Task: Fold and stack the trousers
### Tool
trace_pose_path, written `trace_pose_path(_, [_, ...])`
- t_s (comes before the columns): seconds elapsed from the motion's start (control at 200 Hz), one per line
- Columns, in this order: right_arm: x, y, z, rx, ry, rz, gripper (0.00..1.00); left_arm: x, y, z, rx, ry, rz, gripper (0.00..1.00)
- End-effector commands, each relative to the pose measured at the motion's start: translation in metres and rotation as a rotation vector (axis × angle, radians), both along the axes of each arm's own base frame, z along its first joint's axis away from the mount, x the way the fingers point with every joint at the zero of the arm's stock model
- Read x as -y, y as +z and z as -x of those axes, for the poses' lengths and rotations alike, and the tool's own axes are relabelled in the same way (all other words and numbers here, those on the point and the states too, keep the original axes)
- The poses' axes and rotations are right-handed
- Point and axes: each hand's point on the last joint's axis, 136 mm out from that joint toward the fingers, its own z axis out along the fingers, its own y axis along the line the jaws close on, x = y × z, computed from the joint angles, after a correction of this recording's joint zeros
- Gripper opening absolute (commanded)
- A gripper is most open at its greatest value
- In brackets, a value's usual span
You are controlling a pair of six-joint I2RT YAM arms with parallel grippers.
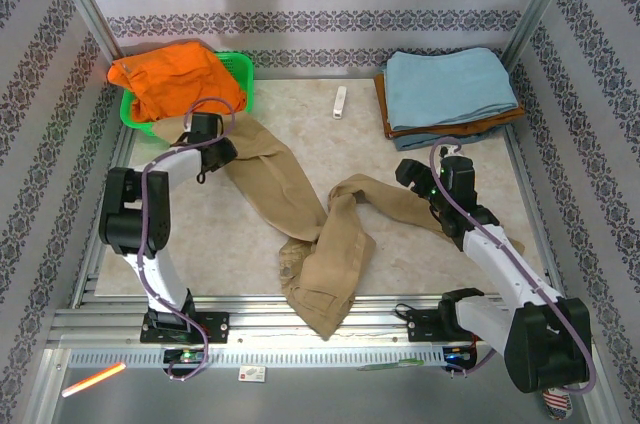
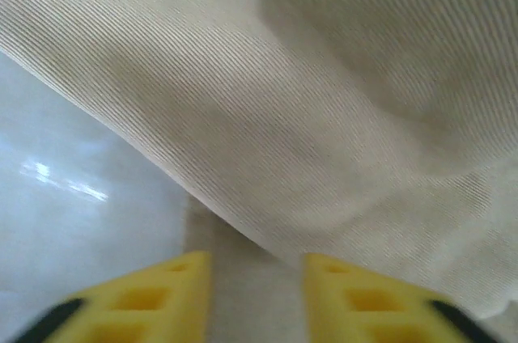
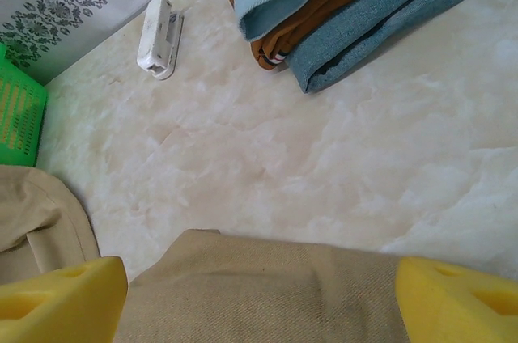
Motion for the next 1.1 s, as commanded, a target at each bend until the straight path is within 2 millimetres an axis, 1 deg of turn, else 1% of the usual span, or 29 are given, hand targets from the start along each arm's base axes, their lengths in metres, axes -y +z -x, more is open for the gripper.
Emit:
trace_pose_path(0.0, [0.0,0.001,0.003,0.017,0.005,0.011,0.86,-0.012,-0.028,0.015,-0.138,0.112,-0.011,0.51])
trace_pose_path(0.08, [0.003,0.003,0.004,0.024,-0.006,0.011,0.86,-0.01,-0.045,0.016,-0.202,0.117,-0.01,0.52])
trace_pose_path(0.135, [0.003,0.004,0.005,0.028,-0.009,0.009,0.87,-0.007,-0.054,0.016,-0.234,0.109,-0.01,0.47])
trace_pose_path(0.18, [0.004,0.004,0.005,0.028,-0.011,0.007,0.87,-0.005,-0.06,0.017,-0.253,0.101,-0.012,0.38])
trace_pose_path(0.24, [0.005,0.004,0.005,0.029,-0.015,0.005,0.87,-0.002,-0.062,0.018,-0.26,0.091,-0.013,0.14])
trace_pose_path(0.275, [0.005,0.004,0.005,0.028,-0.013,0.004,0.86,0.0,-0.059,0.018,-0.253,0.08,-0.016,0.0])
trace_pose_path(0.305, [0.005,0.004,0.005,0.027,-0.013,0.003,0.86,0.004,-0.054,0.018,-0.241,0.064,-0.024,0.0])
trace_pose_path(0.36, [0.005,0.006,0.005,0.031,-0.013,-0.002,0.87,0.016,-0.037,0.015,-0.205,0.014,-0.045,0.0])
trace_pose_path(0.425, [0.004,0.006,0.005,0.032,-0.012,-0.005,0.86,0.033,-0.006,0.014,-0.155,-0.052,-0.106,0.0])
trace_pose_path(0.485, [0.004,0.006,0.005,0.032,-0.011,-0.007,0.86,0.053,0.03,0.014,-0.078,-0.115,-0.161,0.0])
trace_pose_path(0.54, [0.005,0.006,0.005,0.034,-0.013,-0.008,0.86,0.072,0.068,0.017,0.014,-0.161,-0.198,0.0])
trace_pose_path(0.634, [0.005,0.007,0.006,0.036,-0.016,-0.008,0.86,0.09,0.128,0.026,0.156,-0.184,-0.237,0.0])
trace_pose_path(0.689, [0.006,0.007,0.006,0.037,-0.017,-0.009,0.86,0.101,0.157,0.03,0.222,-0.209,-0.24,0.0])
trace_pose_path(0.759, [0.007,0.007,0.006,0.038,-0.021,-0.011,0.86,0.122,0.183,0.031,0.281,-0.277,-0.222,0.0])
trace_pose_path(0.814, [0.007,0.007,0.006,0.037,-0.022,-0.014,0.86,0.146,0.191,0.028,0.301,-0.367,-0.18,0.0])
trace_pose_path(0.844, [0.007,0.007,0.006,0.037,-0.022,-0.015,0.86,0.16,0.191,0.027,0.303,-0.416,-0.157,0.0])
trace_pose_path(0.889, [0.008,0.008,0.007,0.039,-0.024,-0.016,0.86,0.187,0.19,0.023,0.325,-0.505,-0.129,0.0])
trace_pose_path(1.004, [0.01,0.007,0.008,0.04,-0.034,-0.017,0.86,0.24,0.182,0.01,0.321,-0.661,-0.177,0.0])
trace_pose_path(1.049, [0.011,0.006,0.008,0.038,-0.038,-0.019,0.86,0.261,0.184,0.004,0.334,-0.723,-0.17,0.0])
trace_pose_path(1.079, [0.012,0.006,0.008,0.037,-0.041,-0.021,0.86,0.272,0.182,0.0,0.335,-0.75,-0.174,0.0])
trace_pose_path(1.094, [0.013,0.005,0.008,0.037,-0.043,-0.021,0.86,0.275,0.186,-0.002,0.345,-0.759,-0.181,0.0])
